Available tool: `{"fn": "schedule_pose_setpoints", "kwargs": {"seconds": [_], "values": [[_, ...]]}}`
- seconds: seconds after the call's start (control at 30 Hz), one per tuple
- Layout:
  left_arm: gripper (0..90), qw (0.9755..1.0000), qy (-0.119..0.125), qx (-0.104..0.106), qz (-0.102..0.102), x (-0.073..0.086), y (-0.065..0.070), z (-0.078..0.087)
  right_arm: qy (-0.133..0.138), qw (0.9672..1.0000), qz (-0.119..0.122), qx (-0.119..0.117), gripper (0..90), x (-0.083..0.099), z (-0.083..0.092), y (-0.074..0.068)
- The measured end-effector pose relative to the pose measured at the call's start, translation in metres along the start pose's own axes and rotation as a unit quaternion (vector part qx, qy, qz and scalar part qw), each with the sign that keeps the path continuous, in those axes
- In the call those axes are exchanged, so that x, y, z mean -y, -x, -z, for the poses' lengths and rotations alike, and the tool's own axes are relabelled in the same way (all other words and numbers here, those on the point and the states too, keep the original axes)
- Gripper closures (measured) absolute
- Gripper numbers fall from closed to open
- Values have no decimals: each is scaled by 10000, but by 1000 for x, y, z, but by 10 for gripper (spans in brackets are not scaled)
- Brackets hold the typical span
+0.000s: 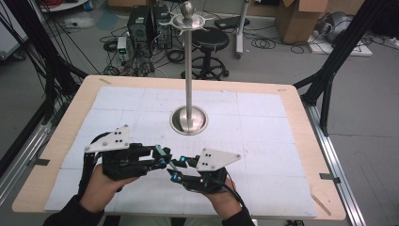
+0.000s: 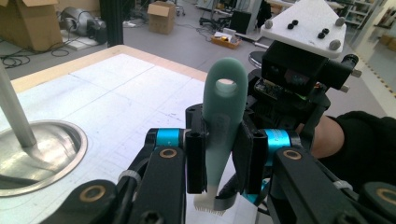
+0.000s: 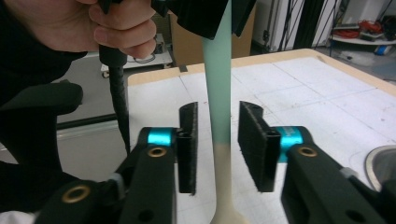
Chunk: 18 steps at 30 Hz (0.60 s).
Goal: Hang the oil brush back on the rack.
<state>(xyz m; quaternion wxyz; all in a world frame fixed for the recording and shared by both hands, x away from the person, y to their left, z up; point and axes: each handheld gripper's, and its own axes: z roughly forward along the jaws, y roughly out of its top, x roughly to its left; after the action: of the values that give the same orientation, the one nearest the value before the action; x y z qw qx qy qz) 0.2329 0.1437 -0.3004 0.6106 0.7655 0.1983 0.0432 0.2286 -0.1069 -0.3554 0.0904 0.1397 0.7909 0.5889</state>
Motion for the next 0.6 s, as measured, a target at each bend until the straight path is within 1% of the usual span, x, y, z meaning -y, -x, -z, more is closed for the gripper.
{"fn": "schedule_pose_setpoints", "kwargs": {"seconds": [0.03,0.13,0.23,0.37,0.43,0.47,0.5,0.53,0.57,0.6], "values": [[759,10000,31,24,30,0,0,0,33,10000,0,-38,752,0,0,-1],[759,10000,60,45,63,-1,-1,0,37,10000,33,-23,797,0,0,-2],[759,9999,84,51,87,-1,-1,1,52,10000,54,17,803,-1,0,-2],[758,9999,103,69,107,-1,-1,1,70,10000,64,13,808,-1,1,-2],[755,9998,134,86,127,0,-2,1,73,10000,54,24,811,-1,1,-3],[750,9996,181,103,171,0,-3,1,104,9999,31,2,814,-1,1,-3],[727,9995,225,128,201,1,-3,1,113,9999,-1,-43,816,-1,1,-2],[642,9988,394,120,268,3,-5,1,123,9999,-19,-94,816,-1,2,-2],[553,9988,394,120,268,3,-5,1,138,9998,-31,-131,817,-1,2,-2],[492,9968,624,327,373,6,-8,1,179,9997,-54,-186,817,-1,2,-2]]}}
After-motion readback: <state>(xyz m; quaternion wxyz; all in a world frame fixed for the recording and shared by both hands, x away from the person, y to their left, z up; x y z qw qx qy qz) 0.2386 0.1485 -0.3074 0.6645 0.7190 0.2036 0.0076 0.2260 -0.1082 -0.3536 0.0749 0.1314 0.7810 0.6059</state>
